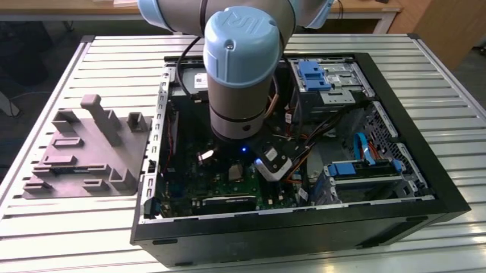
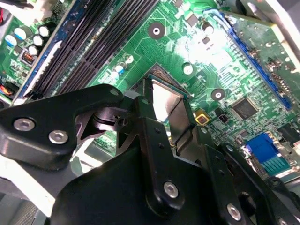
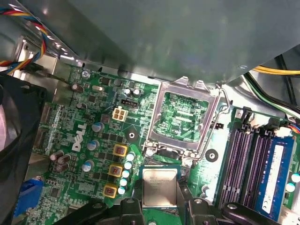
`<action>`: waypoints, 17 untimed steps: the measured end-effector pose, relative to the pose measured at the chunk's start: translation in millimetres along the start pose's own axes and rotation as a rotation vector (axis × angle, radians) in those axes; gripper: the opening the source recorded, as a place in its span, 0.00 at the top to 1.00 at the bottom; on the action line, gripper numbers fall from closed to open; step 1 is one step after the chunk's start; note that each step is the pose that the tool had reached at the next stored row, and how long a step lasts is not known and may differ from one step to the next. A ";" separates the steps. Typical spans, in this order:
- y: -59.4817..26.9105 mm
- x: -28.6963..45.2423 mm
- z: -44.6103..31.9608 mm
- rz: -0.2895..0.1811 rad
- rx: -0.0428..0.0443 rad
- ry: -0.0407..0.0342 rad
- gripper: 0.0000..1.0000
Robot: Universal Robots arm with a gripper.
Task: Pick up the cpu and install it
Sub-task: 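Place the cpu into insertion slot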
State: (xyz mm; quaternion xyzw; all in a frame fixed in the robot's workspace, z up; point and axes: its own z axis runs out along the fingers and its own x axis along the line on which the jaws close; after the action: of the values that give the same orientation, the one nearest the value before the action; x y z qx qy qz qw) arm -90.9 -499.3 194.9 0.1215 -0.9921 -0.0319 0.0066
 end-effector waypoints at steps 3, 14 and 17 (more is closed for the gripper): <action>-0.1 0.0 0.0 0.015 -0.0001 -0.0007 0.61; 0.0 0.4 -0.5 0.077 -0.0004 -0.0040 0.61; 0.2 0.3 -2.3 0.077 -0.0004 -0.0040 0.61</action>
State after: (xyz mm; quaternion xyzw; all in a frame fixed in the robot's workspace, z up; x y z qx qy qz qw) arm -91.2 -499.4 197.2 0.0831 -0.9960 -0.0321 0.0059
